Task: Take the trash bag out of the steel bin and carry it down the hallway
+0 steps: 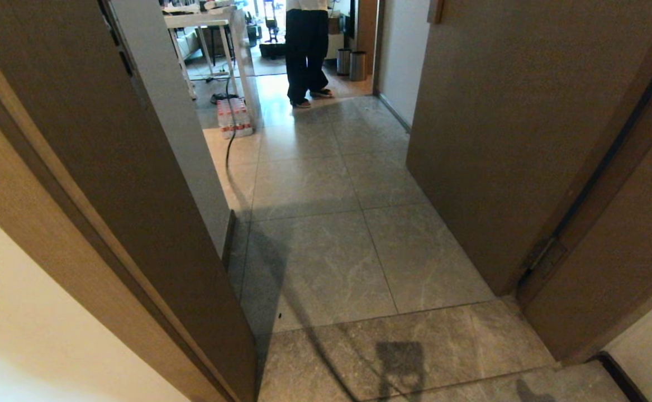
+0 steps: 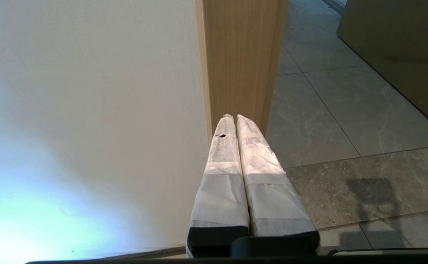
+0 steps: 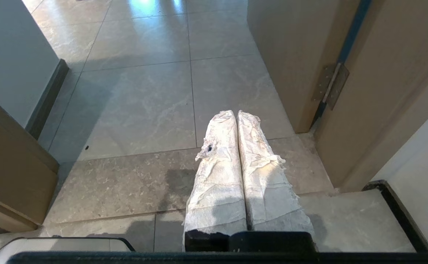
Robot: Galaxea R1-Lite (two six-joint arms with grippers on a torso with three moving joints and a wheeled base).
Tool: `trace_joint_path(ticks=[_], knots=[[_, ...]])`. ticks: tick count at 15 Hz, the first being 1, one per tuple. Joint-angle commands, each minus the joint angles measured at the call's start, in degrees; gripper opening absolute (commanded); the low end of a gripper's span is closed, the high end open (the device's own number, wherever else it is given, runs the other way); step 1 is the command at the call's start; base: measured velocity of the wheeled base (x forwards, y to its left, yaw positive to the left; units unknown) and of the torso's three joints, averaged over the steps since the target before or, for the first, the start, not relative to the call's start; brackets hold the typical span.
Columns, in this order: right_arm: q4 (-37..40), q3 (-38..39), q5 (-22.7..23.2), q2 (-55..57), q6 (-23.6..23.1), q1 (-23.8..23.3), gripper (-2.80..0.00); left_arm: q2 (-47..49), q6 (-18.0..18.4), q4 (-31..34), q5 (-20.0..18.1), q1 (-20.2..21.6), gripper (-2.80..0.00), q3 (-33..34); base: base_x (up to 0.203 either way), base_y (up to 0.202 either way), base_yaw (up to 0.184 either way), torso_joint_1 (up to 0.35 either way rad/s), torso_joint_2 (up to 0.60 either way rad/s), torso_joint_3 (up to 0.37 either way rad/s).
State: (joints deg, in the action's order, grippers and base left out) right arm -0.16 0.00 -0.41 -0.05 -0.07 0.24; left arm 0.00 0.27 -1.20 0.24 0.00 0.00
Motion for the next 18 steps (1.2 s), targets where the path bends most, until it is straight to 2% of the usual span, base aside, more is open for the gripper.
trace_joint_path(ticks=[1,18], knots=[[-0.02,0.00,-0.02,0.05,-0.01,0.02,-2.80,0.00,0.00,-0.03,0.02,0.00,-2.80,0.62,0.000,0.000,0.000,0.000,0.00,0.000],[-0.02,0.00,-0.02,0.05,-0.01,0.02,-2.80,0.00,0.00,-0.03,0.02,0.00,-2.80,0.62,0.000,0.000,0.000,0.000,0.00,0.000]])
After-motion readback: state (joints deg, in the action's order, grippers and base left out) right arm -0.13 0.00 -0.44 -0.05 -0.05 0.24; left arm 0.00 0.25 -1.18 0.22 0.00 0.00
